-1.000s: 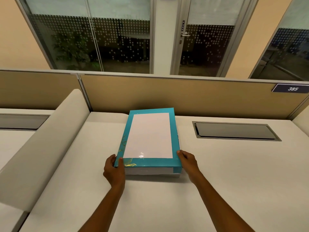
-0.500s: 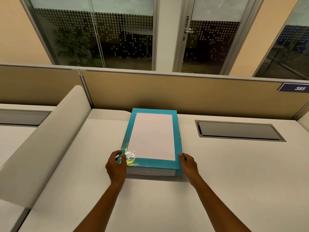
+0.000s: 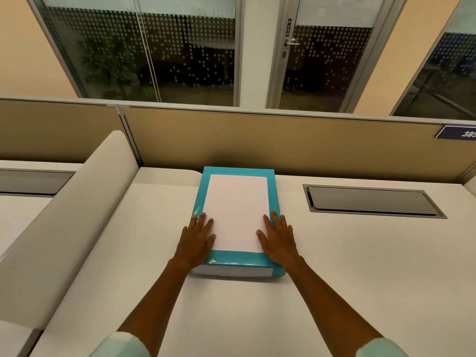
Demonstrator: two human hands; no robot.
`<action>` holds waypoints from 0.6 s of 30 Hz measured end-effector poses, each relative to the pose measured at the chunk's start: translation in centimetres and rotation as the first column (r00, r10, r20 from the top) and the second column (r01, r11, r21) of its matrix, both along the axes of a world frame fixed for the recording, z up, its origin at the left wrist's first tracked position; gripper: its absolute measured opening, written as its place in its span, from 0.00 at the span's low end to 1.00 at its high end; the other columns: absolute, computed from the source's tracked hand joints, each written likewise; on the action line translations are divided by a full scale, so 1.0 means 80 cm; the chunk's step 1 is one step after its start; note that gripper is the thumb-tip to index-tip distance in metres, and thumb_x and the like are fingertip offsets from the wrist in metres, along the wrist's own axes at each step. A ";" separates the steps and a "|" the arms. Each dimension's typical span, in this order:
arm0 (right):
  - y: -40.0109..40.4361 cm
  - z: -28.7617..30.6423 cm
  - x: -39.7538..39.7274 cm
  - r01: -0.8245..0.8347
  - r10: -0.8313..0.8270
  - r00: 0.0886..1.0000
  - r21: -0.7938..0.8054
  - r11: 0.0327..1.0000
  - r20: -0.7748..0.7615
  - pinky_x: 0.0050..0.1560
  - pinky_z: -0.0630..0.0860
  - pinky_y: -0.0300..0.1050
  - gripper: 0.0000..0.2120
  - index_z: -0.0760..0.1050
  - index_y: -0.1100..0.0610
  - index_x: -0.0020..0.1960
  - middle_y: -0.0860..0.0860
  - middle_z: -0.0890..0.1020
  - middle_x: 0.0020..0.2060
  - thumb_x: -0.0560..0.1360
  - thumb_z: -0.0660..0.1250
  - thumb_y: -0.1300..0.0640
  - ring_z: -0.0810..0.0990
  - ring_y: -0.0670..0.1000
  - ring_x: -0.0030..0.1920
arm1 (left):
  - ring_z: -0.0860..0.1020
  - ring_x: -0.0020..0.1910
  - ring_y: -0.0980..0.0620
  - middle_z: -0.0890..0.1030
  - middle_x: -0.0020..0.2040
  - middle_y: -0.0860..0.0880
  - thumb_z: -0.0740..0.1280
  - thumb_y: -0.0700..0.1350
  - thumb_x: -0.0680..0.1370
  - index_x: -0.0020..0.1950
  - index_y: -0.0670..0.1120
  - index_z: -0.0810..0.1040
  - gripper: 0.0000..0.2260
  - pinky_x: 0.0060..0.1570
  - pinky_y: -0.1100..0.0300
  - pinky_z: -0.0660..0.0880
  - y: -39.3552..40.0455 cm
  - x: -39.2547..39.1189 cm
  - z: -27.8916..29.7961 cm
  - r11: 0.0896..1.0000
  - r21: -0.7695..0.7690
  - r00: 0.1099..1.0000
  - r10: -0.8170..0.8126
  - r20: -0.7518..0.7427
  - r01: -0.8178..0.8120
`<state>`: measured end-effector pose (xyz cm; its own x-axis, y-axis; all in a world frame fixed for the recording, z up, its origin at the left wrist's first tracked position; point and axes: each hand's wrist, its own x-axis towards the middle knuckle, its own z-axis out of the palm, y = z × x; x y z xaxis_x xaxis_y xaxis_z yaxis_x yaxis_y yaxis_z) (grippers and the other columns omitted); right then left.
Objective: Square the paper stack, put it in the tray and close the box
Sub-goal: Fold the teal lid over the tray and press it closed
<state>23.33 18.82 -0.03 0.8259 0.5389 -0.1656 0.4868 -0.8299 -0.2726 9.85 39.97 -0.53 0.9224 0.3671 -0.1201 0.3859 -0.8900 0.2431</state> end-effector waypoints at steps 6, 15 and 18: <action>0.012 -0.006 0.016 -0.001 0.001 1.000 0.005 1.000 0.007 0.77 0.45 0.55 0.33 0.45 0.51 0.78 0.51 0.43 0.78 0.78 0.47 0.37 0.41 0.55 0.78 | 0.49 0.80 0.44 0.50 0.81 0.47 0.44 0.65 0.79 0.79 0.49 0.55 0.32 0.76 0.45 0.55 0.001 0.005 -0.007 1.000 -0.002 0.999 0.026 0.048 -0.026; 0.014 -0.013 0.012 0.026 -0.027 0.998 0.024 0.999 0.048 0.77 0.48 0.55 0.34 0.49 0.51 0.77 0.50 0.47 0.78 0.77 0.49 0.35 0.45 0.55 0.78 | 0.52 0.80 0.44 0.53 0.81 0.47 0.31 0.70 0.73 0.78 0.49 0.57 0.42 0.76 0.46 0.56 -0.013 0.002 0.003 0.998 0.012 0.995 0.065 0.078 -0.066; 0.017 -0.012 0.014 0.037 -0.039 0.998 0.030 0.999 0.046 0.77 0.49 0.55 0.36 0.51 0.51 0.77 0.51 0.49 0.78 0.75 0.50 0.33 0.46 0.56 0.78 | 0.54 0.79 0.44 0.55 0.80 0.46 0.52 0.61 0.80 0.77 0.48 0.60 0.29 0.76 0.46 0.59 -0.012 0.004 0.000 0.997 -0.004 0.992 0.077 0.100 -0.077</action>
